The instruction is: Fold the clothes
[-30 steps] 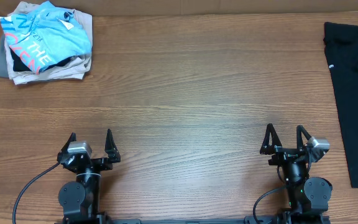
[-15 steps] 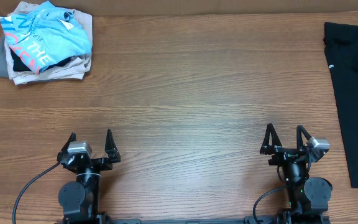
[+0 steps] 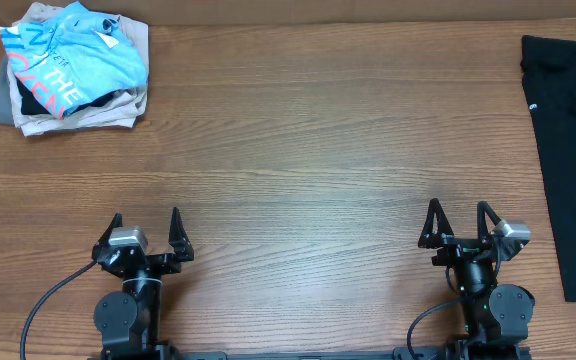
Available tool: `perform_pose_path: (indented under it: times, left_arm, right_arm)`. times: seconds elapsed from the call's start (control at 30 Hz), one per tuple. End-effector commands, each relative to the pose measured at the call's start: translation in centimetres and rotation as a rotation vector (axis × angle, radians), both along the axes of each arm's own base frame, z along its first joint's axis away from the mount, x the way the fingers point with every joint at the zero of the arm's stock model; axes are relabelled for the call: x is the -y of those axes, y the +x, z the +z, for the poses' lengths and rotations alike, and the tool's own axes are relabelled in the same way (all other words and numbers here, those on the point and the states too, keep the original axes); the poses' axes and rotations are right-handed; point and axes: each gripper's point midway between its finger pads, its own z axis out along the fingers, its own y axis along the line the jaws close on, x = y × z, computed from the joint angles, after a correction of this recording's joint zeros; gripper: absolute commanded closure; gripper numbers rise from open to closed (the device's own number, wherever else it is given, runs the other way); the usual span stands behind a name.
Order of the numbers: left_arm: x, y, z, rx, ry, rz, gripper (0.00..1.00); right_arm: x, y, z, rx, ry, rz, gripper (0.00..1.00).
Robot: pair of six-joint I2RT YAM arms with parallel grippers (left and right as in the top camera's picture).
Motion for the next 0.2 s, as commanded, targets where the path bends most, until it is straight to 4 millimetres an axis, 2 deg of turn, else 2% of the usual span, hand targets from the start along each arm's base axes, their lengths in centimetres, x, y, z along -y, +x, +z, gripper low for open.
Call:
perform_pose_path:
  times: [0.0,0.17]
  left_arm:
    - [-0.09,-0.04,-0.03,0.002,0.020,0.005,0.00]
    - [-0.09,-0.04,-0.03,0.002,0.020,0.005,0.00]
  right_arm:
    - [0.11,0.02,-0.25,0.000,0.005,-0.009,0.00]
    - [0.11,0.02,-0.25,0.000,0.005,-0.009,0.00]
